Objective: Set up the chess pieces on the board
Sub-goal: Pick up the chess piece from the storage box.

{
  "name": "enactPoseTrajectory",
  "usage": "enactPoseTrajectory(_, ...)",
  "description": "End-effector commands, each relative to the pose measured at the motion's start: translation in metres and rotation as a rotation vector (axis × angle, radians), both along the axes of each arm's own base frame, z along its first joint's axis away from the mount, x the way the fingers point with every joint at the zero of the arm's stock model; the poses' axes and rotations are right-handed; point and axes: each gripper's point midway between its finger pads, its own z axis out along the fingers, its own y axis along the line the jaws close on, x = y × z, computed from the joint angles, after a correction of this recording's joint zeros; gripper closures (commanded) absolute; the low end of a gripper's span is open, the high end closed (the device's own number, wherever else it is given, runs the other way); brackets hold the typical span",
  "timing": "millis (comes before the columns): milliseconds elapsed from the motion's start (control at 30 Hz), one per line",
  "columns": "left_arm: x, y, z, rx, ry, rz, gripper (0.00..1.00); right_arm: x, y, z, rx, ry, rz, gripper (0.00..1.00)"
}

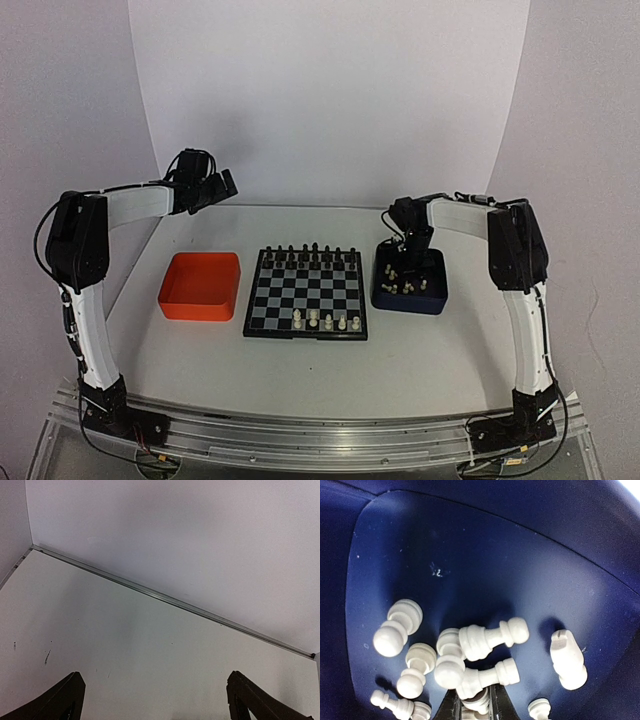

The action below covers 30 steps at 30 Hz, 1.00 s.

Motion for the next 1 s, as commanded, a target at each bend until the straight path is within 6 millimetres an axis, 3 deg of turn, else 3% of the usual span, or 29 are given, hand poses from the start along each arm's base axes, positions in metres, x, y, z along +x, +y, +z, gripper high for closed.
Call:
enactPoseTrajectory(0,0.002,-0.003,0.022,-0.021,-0.042,-0.001,0.00,0.009,-0.003,0.017,-0.014,-0.065,-0.011,0.87)
enactPoseTrajectory(367,-0.004,-0.002,0.027,-0.033,-0.053,0.001,0.00,0.023,0.004,0.055,0.028,-0.166,0.035,0.91)
enactPoseTrajectory(733,-0.015,-0.001,0.039,-0.056,-0.080,-0.009,0.00,0.018,0.007,0.089,0.072,-0.221,0.075,0.92)
enactPoseTrajectory(967,-0.030,-0.002,0.064,-0.075,-0.143,-0.042,0.00,0.014,0.022,0.141,0.202,-0.312,0.080,0.93)
